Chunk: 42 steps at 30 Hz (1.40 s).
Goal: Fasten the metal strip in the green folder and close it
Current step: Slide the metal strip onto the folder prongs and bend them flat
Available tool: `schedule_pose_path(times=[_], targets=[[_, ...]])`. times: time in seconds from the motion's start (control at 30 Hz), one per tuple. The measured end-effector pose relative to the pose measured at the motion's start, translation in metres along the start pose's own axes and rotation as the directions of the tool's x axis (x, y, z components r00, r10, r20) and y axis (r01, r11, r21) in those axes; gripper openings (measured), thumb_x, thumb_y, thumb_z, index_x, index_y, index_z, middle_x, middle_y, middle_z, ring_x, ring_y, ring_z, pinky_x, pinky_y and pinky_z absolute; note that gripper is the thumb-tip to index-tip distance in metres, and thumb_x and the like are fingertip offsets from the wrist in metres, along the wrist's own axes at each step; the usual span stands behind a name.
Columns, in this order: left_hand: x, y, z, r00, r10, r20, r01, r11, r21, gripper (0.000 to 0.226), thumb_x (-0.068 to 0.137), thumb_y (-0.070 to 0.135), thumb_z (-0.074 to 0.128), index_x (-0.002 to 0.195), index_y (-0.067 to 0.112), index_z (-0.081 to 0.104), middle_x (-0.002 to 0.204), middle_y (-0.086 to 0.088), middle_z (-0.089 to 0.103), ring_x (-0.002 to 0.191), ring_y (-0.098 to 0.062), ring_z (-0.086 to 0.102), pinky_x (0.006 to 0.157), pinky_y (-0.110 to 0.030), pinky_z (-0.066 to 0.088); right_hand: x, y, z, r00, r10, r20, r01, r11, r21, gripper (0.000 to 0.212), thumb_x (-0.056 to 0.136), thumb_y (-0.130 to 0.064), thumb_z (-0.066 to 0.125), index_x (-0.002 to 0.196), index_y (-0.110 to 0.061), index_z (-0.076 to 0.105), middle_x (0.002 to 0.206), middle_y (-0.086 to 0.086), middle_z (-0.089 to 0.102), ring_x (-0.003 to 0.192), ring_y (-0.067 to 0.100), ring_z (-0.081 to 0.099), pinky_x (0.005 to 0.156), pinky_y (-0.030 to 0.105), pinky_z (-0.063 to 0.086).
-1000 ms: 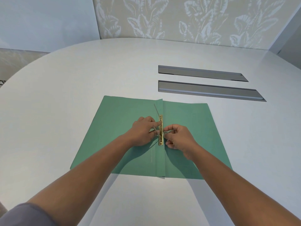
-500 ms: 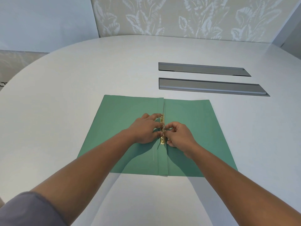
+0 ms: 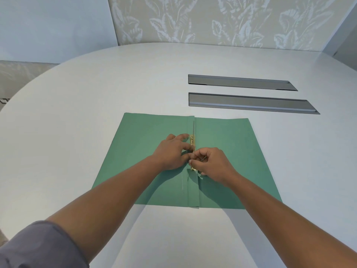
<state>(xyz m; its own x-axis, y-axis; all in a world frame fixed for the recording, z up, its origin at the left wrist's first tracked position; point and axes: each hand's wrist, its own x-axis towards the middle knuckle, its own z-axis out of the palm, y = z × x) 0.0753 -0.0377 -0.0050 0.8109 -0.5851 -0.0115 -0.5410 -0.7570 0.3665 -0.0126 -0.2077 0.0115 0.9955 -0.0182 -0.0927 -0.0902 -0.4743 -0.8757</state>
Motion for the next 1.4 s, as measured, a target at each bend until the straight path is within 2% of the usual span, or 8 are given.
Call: schedule_pose_path(times=[0.13, 0.33, 0.43, 0.57, 0.77, 0.97, 1.1, 1.4], targets=[[0.0, 0.001, 0.003, 1.0, -0.012, -0.028, 0.011, 1.0, -0.014, 0.042, 0.091, 0.061, 0.055, 0.126, 0.041, 0.066, 0.157, 0.007, 0.042, 0.133, -0.03, 0.04, 0.108, -0.042, 0.035, 0.0, 0.001, -0.002, 0.995, -0.036, -0.089, 0.028, 0.995, -0.096, 0.007, 0.089, -0.017, 0.073, 0.085, -0.016, 0.079, 0.066, -0.001, 0.075, 0.052, 0.008, 0.063, 0.062, 0.039, 0.061], [0.0, 0.001, 0.003, 0.999, -0.032, -0.034, 0.031, 0.998, -0.048, 0.04, 0.088, 0.063, 0.06, 0.12, 0.042, 0.069, 0.156, 0.008, 0.044, 0.131, -0.029, 0.041, 0.106, -0.041, 0.036, -0.001, -0.002, -0.003, 0.996, -0.048, -0.076, 0.024, 0.956, -0.291, 0.012, 0.086, -0.017, 0.072, 0.076, -0.017, 0.079, 0.061, -0.011, 0.068, 0.051, 0.0, 0.059, 0.049, 0.014, 0.042], [0.0, 0.003, 0.001, 0.999, -0.042, -0.034, 0.04, 0.998, -0.057, 0.042, 0.086, 0.066, 0.061, 0.119, 0.042, 0.07, 0.155, 0.009, 0.044, 0.131, -0.028, 0.041, 0.106, -0.041, 0.036, -0.004, -0.003, -0.004, 0.998, -0.063, -0.009, 0.054, 0.914, -0.401, 0.012, 0.081, -0.017, 0.071, 0.071, -0.019, 0.077, 0.066, -0.006, 0.073, 0.06, 0.013, 0.064, 0.058, 0.028, 0.048], [0.0, 0.004, 0.001, 0.998, -0.059, -0.035, 0.056, 0.996, -0.065, 0.045, 0.083, 0.069, 0.061, 0.119, 0.043, 0.069, 0.155, 0.01, 0.045, 0.133, -0.026, 0.04, 0.107, -0.041, 0.037, -0.007, -0.001, -0.009, 0.994, -0.09, 0.064, 0.109, 0.889, -0.445, 0.013, 0.08, -0.016, 0.071, 0.067, -0.016, 0.073, 0.059, -0.007, 0.067, 0.052, 0.01, 0.053, 0.054, 0.028, 0.042], [0.0, 0.007, 0.001, 0.996, -0.081, -0.04, 0.079, 0.996, -0.046, 0.044, 0.084, 0.068, 0.06, 0.119, 0.044, 0.069, 0.154, 0.011, 0.045, 0.132, -0.025, 0.041, 0.104, -0.042, 0.039, -0.006, -0.006, -0.009, 0.979, -0.136, 0.149, 0.196, 0.81, -0.552, 0.017, 0.082, -0.015, 0.066, 0.067, -0.01, 0.069, 0.062, 0.008, 0.066, 0.061, 0.029, 0.058, 0.058, 0.037, 0.047], [0.0, 0.008, 0.002, 0.995, -0.086, -0.054, 0.086, 0.996, -0.019, 0.038, 0.087, 0.06, 0.06, 0.12, 0.044, 0.068, 0.153, 0.012, 0.046, 0.131, -0.025, 0.042, 0.103, -0.041, 0.041, -0.009, -0.012, 0.0, 0.986, -0.132, 0.099, 0.165, 0.828, -0.536, 0.016, 0.081, -0.013, 0.063, 0.066, -0.01, 0.069, 0.067, 0.006, 0.07, 0.068, 0.027, 0.066, 0.062, 0.04, 0.053], [0.0, 0.007, 0.002, 0.995, -0.087, -0.053, 0.085, 0.996, -0.027, 0.035, 0.087, 0.057, 0.061, 0.119, 0.044, 0.069, 0.153, 0.012, 0.046, 0.13, -0.026, 0.042, 0.101, -0.041, 0.041, -0.013, -0.015, 0.012, 0.989, -0.143, 0.028, 0.136, 0.836, -0.531, 0.018, 0.082, -0.012, 0.062, 0.065, -0.012, 0.068, 0.061, 0.002, 0.066, 0.057, 0.025, 0.056, 0.055, 0.033, 0.043], [0.001, 0.004, 0.004, 0.996, -0.072, -0.052, 0.071, 0.997, -0.022, 0.036, 0.088, 0.062, 0.06, 0.118, 0.045, 0.069, 0.152, 0.01, 0.047, 0.13, -0.028, 0.042, 0.101, -0.042, 0.041, -0.019, -0.01, 0.018, 0.968, -0.241, 0.067, 0.227, 0.736, -0.637, 0.023, 0.088, -0.016, 0.058, 0.066, -0.01, 0.062, 0.061, 0.003, 0.055, 0.057, 0.027, 0.048, 0.057, 0.04, 0.042]])
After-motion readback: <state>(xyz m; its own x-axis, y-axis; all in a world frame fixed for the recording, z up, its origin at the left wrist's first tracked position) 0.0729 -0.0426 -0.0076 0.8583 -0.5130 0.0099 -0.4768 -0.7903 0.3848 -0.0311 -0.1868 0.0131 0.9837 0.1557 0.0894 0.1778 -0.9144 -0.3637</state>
